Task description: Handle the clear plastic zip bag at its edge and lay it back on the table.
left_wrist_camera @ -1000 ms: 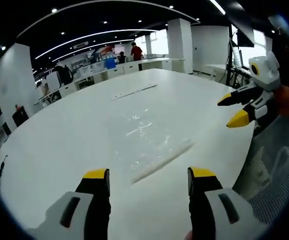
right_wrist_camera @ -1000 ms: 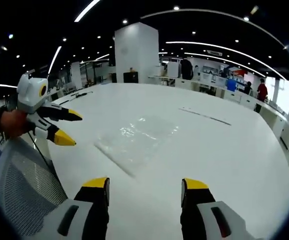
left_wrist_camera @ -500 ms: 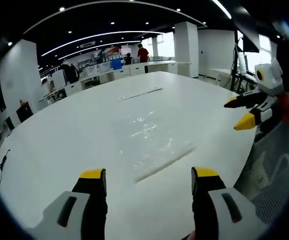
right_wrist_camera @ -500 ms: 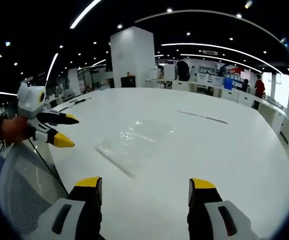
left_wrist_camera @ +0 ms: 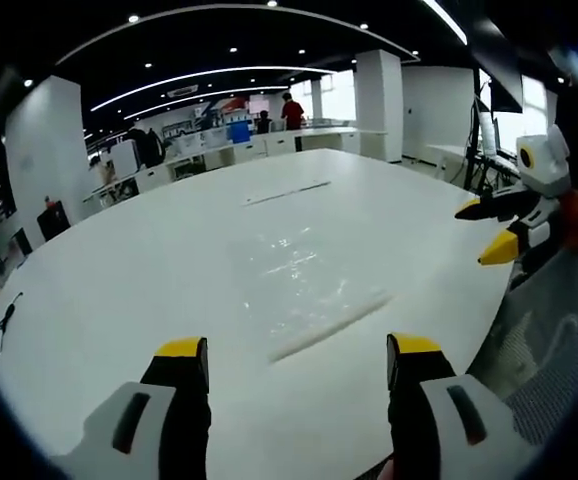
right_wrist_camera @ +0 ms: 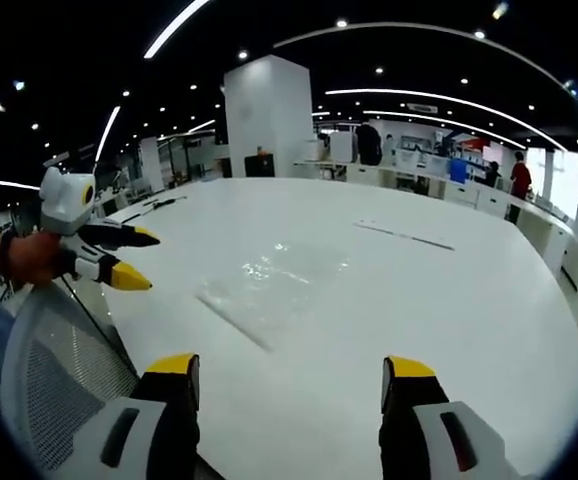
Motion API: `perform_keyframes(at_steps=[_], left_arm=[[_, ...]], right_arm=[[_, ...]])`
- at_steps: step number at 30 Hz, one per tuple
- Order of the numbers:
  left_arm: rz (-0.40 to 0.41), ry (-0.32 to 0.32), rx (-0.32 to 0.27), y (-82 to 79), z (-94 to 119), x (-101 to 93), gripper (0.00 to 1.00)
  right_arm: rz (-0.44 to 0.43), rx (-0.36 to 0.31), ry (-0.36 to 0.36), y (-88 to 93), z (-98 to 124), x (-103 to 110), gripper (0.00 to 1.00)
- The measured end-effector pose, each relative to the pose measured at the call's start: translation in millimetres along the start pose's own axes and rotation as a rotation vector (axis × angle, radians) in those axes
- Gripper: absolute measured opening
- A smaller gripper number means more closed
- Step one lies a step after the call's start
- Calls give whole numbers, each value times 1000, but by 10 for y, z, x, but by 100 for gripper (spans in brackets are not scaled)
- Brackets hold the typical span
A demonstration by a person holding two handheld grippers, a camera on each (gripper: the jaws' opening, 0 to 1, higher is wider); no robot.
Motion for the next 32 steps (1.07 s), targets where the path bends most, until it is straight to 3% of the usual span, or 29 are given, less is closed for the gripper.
perform_keyframes(at_steps=[32], left_arm=[[-11, 12, -3, 7, -76, -157, 71]], right_arm=[[-21, -16, 5, 29, 40, -13, 75]])
Point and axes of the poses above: the point that each gripper's makers call its tool centre point, and the gripper's own axes: z roughly backward along the fingers, x roughly to its left, y roughly out of its underside, the point moved 6 cm from there along z, roughly backward along the fingers, and after that the axes turned 6 degrees about -y, right-handed, at the moved point
